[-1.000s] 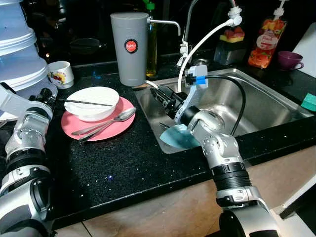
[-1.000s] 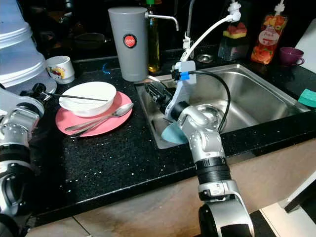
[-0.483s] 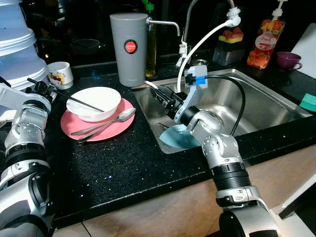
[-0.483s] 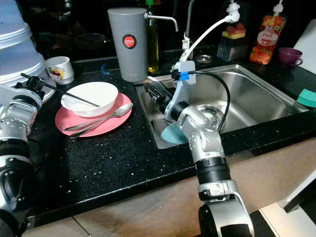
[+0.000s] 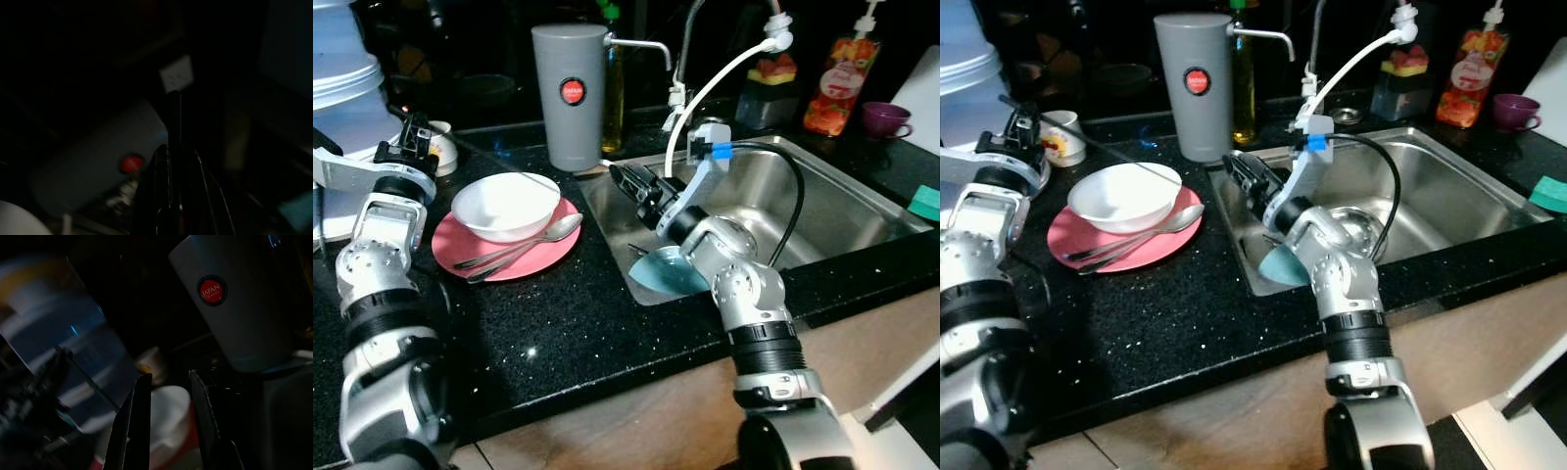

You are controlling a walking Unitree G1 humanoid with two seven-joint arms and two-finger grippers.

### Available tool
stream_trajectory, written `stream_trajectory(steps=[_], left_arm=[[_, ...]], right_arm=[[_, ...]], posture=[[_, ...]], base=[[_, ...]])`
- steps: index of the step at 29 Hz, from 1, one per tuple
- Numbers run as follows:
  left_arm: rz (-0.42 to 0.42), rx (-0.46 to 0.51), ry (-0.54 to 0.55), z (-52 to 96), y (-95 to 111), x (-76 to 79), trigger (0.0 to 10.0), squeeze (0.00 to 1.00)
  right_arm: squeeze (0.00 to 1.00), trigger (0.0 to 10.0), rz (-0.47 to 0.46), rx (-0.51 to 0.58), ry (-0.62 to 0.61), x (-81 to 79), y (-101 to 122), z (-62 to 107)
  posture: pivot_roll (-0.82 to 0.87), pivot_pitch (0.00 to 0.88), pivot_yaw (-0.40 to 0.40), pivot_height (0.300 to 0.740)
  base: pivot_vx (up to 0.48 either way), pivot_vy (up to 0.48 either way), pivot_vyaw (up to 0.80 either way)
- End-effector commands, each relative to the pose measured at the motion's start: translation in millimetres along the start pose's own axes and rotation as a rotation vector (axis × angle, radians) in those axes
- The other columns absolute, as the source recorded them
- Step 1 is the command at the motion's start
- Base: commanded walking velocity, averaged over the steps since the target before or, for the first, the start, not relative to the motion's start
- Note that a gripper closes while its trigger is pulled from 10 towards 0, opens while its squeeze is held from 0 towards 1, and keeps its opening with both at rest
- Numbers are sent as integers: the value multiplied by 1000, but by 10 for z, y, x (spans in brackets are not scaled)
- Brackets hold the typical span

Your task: Kitchen organization

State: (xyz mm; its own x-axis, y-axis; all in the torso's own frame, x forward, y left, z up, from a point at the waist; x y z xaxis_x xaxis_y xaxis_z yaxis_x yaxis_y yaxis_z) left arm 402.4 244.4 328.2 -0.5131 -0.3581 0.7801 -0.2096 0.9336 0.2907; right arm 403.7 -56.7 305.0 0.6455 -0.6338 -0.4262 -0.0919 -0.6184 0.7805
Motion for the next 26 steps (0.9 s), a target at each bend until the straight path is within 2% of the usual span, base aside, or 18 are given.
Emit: stream_trajectory(steps=[1,3,9,10,11,16,19,20,21,26], left_arm=[[19,-8,-27,27,-7,51,0,0],[40,-48,-62,77,-143,138,0,0],[53,-62,-90,173,-242,222,0,0],[73,-56,-111,205,-229,277,0,0],[73,-59,-118,221,-228,299,0,0],[58,-30,-109,232,-178,308,0,0],[63,3,-95,231,-124,301,0,0],[70,-4,-105,241,-126,328,0,0],[71,-15,-114,248,-143,348,0,0],[96,0,-112,261,-132,364,0,0]], right_arm=[[0,10000,-51,11,-11,3,32,8],[0,10000,-136,22,-21,-19,0,26],[0,10000,-183,17,-12,-98,-59,48],[557,10000,-206,10,-7,-123,-65,56],[1000,10000,-218,7,-4,-135,-66,61],[1000,10000,-270,11,22,-181,-50,82],[1000,10000,-269,1,19,-182,-59,98],[1000,10000,-249,-23,-7,-136,-110,123],[0,10000,-239,-33,-14,-122,-128,131],[0,10000,-233,-56,-7,-153,-151,152]], posture=[[-33,41,24,740],[-30,44,27,740],[-33,45,29,740],[-35,49,25,740],[-35,49,25,740],[-34,49,23,740],[-34,49,23,740],[-33,49,25,740],[-33,49,25,740],[-36,47,29,740]], base=[[0,0,0],[0,0,0],[0,0,0],[0,0,0],[0,0,0],[0,0,0],[0,0,0],[0,0,0],[0,0,0],[0,0,0]])
Point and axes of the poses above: a point about 5 cm out from each wrist's last joint towards the gripper, its own z axis pointing back from the gripper into the wrist, its own y axis along the axis of the wrist's last joint, x = y × z, the point moved 5 cm from there along -z, pointing out of the wrist towards the gripper, and after that the axes turned 1 degree about z, right-handed, at the moved point
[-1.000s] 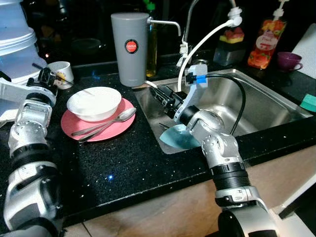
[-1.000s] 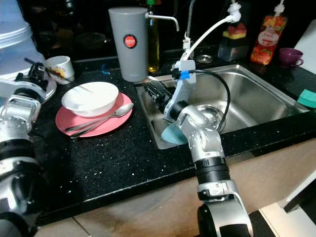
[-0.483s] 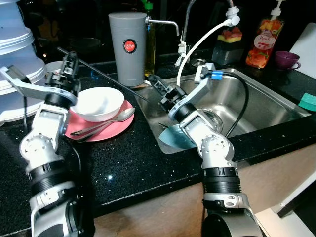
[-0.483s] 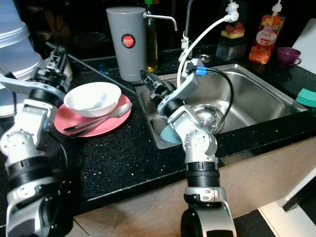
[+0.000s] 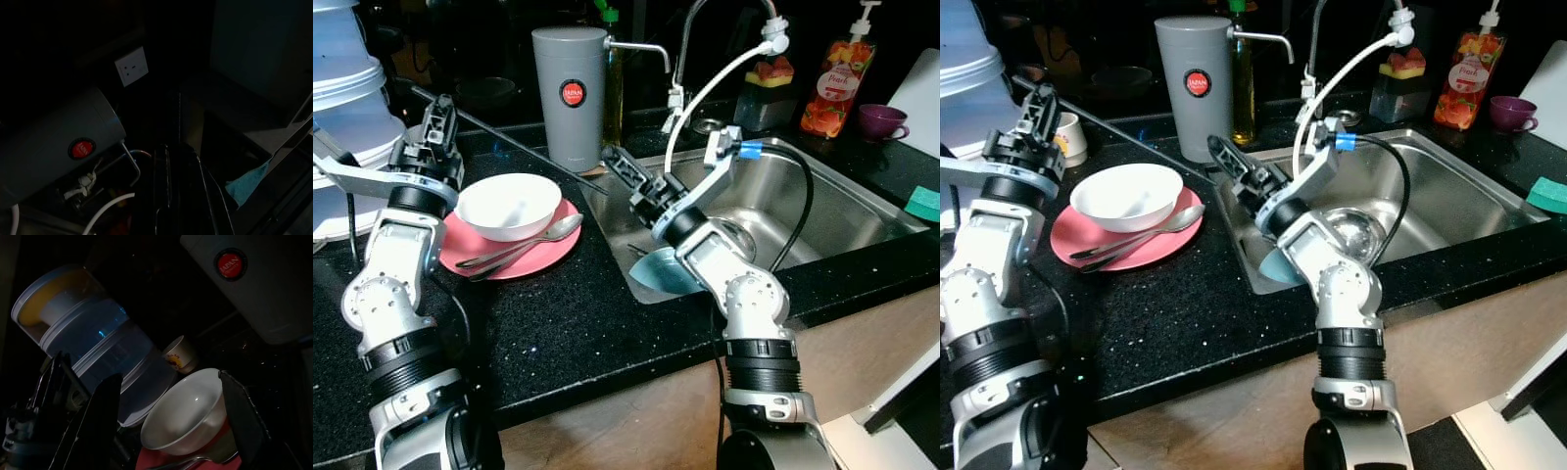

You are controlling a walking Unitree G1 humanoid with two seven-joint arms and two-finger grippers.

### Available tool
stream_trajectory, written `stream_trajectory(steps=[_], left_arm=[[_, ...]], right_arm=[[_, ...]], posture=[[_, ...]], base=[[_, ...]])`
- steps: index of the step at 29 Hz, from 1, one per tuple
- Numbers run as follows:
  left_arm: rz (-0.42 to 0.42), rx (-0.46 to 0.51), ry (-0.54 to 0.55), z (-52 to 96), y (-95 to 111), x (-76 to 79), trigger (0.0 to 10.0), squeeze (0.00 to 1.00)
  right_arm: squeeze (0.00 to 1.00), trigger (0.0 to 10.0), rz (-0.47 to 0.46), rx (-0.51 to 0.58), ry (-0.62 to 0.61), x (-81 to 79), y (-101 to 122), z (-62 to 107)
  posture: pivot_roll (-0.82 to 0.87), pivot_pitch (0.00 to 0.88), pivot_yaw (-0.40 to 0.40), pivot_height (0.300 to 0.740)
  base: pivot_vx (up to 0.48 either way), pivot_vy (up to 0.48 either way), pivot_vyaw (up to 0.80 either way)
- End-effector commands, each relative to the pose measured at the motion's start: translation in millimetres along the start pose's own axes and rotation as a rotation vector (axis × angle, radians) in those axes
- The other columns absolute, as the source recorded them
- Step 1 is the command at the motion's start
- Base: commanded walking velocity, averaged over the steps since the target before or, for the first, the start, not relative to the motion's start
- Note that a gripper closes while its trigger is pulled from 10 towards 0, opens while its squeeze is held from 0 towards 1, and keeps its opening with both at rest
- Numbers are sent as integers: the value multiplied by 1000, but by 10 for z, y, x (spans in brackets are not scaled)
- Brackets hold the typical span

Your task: Kitchen organization

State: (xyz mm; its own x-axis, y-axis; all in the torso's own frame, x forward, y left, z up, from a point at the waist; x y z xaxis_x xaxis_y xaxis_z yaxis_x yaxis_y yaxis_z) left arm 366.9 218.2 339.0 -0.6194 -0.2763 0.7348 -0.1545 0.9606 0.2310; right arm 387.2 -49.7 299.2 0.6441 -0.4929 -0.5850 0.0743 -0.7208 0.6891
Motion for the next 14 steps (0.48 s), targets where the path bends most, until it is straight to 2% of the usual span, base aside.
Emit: stream_trajectory(steps=[1,4,7,14], left_arm=[[13,30,6,19,35,1,0,0],[39,106,22,20,132,-23,0,0],[53,132,43,36,147,-60,0,0],[84,122,66,81,56,-110,0,0]], right_arm=[[0,10000,-22,-22,-7,-10,-93,34],[0,10000,-53,-25,-10,-32,-129,52],[0,10000,-104,-5,10,-101,-131,51],[0,10000,-220,31,63,-272,-124,25]], posture=[[-37,47,27,740],[-35,46,26,740],[-35,46,26,740],[-33,30,27,740]], base=[[0,0,0],[0,0,0],[0,0,0],[0,0,0]])
Point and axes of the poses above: a point about 5 cm out from each wrist's last joint towards the gripper, its own z axis pointing back from the gripper into the wrist, its own y axis along the axis of the wrist's last joint, x = y × z, the point moved 5 cm from there along -z, pointing out of the wrist towards the gripper, and after that the axes turned 1 degree about z, right-handed, at the moved point
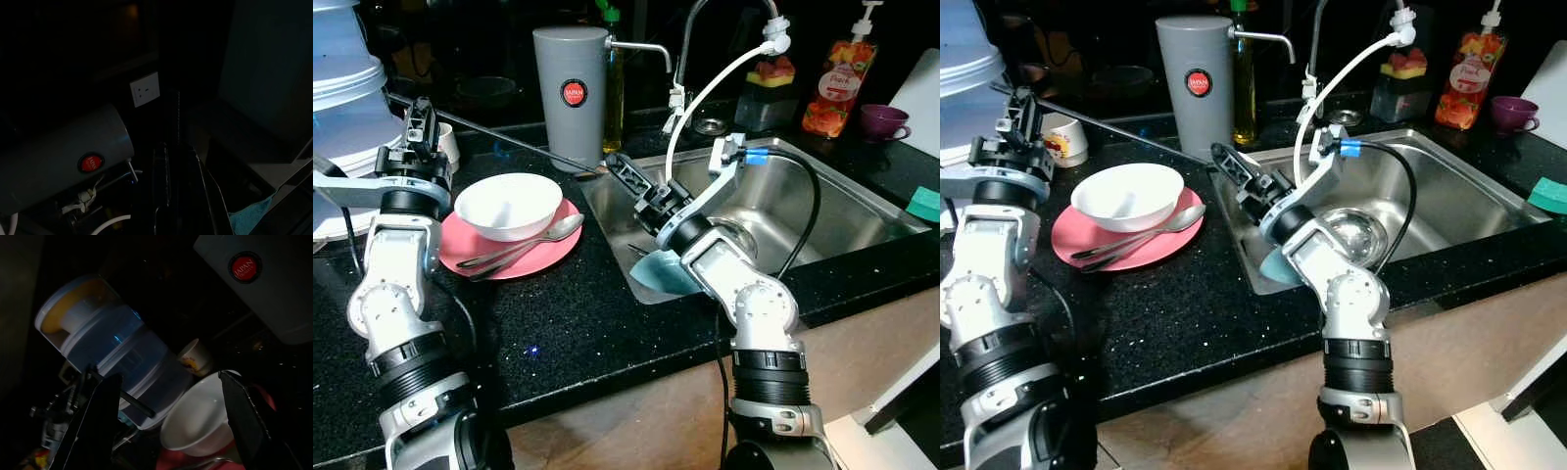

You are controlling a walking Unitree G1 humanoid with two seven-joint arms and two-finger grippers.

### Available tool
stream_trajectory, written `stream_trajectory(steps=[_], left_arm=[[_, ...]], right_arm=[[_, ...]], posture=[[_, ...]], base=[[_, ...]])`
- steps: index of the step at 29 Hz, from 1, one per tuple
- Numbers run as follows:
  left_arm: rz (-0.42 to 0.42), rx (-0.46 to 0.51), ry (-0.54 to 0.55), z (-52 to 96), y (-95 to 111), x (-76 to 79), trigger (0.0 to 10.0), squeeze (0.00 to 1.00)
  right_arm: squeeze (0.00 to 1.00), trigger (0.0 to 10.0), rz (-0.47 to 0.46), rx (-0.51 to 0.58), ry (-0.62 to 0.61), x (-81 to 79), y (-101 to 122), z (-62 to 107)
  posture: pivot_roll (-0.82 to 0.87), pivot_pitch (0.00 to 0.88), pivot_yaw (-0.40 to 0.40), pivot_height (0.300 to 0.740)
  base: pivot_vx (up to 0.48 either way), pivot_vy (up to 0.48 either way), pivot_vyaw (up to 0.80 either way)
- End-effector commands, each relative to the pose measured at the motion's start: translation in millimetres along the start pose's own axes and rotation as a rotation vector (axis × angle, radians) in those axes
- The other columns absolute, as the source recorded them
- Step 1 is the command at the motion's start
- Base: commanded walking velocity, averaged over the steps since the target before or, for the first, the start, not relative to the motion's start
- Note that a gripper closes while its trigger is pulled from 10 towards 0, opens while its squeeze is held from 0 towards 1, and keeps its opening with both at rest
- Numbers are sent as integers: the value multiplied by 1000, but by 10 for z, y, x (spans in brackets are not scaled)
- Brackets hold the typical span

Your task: Kitchen organization

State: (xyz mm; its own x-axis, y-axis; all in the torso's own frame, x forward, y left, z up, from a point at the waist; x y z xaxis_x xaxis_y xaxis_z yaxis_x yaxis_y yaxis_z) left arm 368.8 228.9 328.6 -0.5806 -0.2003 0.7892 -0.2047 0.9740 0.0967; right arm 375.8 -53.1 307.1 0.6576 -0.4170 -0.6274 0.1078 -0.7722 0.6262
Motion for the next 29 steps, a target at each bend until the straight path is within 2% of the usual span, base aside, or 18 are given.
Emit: stream_trajectory(steps=[1,5,8,15,23,24,29], left_arm=[[17,-2,3,36,-35,-6,0,0],[59,47,24,50,-46,-54,0,0],[86,76,23,48,-37,-63,0,0],[142,112,-10,36,-51,-12,0,0],[188,68,30,83,-279,-68,0,0],[205,33,39,120,-415,-76,0,0],[218,1,48,169,-551,-86,0,0]], right_arm=[[0,10000,-158,9,39,-170,-212,-49],[0,10000,-218,4,61,-258,-244,-66],[0,10000,-228,-4,65,-280,-271,-70],[0,10000,-240,-21,31,-241,-365,-59],[0,10000,-298,4,30,-259,-369,-51],[0,10000,-314,12,35,-278,-367,-49],[0,10000,-328,22,36,-288,-363,-48]], posture=[[-34,29,27,740],[-34,25,27,740],[-34,25,27,740],[-38,3,24,740],[-39,0,27,740],[-39,0,27,740],[-39,0,27,740]], base=[[0,0,0],[0,0,0],[0,0,0],[0,0,0],[0,0,0],[0,0,0],[0,0,0]])
Point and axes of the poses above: a point about 5 cm out from each wrist's last joint towards the gripper, its own z axis pointing back from the gripper into the wrist, its own y axis along the axis of the wrist's last joint, x = y × z, the point moved 5 cm from there along -z, pointing out of the wrist towards the gripper, and after that the axes turned 1 degree about z, right-handed, at the moved point
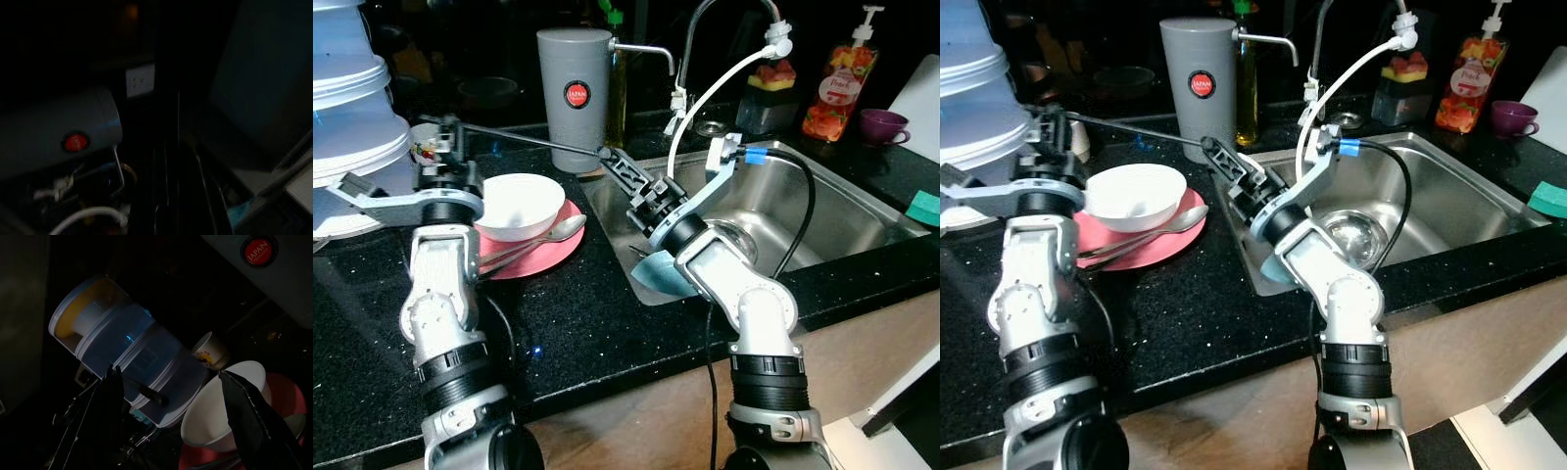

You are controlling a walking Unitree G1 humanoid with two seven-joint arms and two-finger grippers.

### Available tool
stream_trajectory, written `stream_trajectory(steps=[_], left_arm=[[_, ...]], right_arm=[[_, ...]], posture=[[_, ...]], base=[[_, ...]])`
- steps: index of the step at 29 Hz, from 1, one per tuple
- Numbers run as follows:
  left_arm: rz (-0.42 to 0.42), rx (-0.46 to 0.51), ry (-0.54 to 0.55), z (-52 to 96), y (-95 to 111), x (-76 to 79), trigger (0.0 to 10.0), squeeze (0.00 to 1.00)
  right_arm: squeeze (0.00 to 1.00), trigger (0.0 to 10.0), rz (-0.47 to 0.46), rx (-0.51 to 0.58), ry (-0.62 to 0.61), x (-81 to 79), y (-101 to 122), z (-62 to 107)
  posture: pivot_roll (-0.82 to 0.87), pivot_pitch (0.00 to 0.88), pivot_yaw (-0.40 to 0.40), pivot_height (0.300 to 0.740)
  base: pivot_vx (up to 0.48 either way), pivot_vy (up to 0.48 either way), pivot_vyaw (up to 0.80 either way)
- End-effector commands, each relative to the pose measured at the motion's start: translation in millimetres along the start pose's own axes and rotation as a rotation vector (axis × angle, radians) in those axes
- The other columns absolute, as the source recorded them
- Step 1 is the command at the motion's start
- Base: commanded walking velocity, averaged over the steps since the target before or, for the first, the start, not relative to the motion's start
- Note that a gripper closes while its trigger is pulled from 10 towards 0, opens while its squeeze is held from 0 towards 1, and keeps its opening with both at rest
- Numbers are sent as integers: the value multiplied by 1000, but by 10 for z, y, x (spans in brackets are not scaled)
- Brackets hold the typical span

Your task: Kitchen organization

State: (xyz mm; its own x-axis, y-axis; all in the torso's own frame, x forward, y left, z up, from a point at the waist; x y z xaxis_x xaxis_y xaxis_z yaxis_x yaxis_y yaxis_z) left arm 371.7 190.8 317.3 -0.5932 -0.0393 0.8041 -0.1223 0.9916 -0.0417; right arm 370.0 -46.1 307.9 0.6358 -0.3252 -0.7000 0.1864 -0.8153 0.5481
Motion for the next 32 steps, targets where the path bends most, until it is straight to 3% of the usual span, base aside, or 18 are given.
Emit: stream_trajectory(steps=[1,6,7,8,9,10,31,32], left_arm=[[65,-18,39,104,-184,-102,0,0],[73,-18,49,114,-199,-134,0,0],[73,-19,49,112,-197,-136,0,0],[73,-19,49,112,-197,-136,0,0],[70,-21,49,112,-196,-135,0,0],[69,-22,49,113,-196,-136,0,0],[36,-29,63,107,-198,-182,0,0],[22,-38,77,106,-209,-204,2000,0]], right_arm=[[0,10000,-221,30,44,-182,-320,-54],[0,9647,-245,55,48,-185,-267,-51],[0,4863,-249,58,50,-185,-261,-50],[0,4863,-249,58,50,-185,-261,-50],[0,3725,-251,59,51,-186,-258,-48],[0,0,-252,61,54,-189,-253,-47],[0,0,-290,81,62,-223,-223,-45],[0,0,-300,86,60,-218,-212,-43]], posture=[[-43,0,29,740],[-44,0,29,740],[-44,0,29,740],[-44,0,29,740],[-41,0,30,740],[-41,0,32,740],[-39,0,36,740],[-40,0,36,740]], base=[[0,0,0],[0,0,0],[0,0,0],[0,0,0],[0,0,0],[0,0,0],[0,0,0],[0,0,0]])
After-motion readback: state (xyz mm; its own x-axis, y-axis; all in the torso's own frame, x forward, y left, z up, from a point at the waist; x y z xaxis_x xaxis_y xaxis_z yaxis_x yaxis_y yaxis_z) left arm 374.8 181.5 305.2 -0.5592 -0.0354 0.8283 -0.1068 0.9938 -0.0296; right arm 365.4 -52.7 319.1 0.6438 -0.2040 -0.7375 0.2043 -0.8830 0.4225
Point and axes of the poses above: a point about 5 cm out from each wrist's last joint towards the gripper, its own z axis pointing back from the gripper into the wrist, its own y axis along the axis of the wrist's last joint, x = y × z, the point moved 5 cm from there along -z, pointing out of the wrist towards the gripper, and after that the axes turned 1 degree about z, right-handed, at the moved point
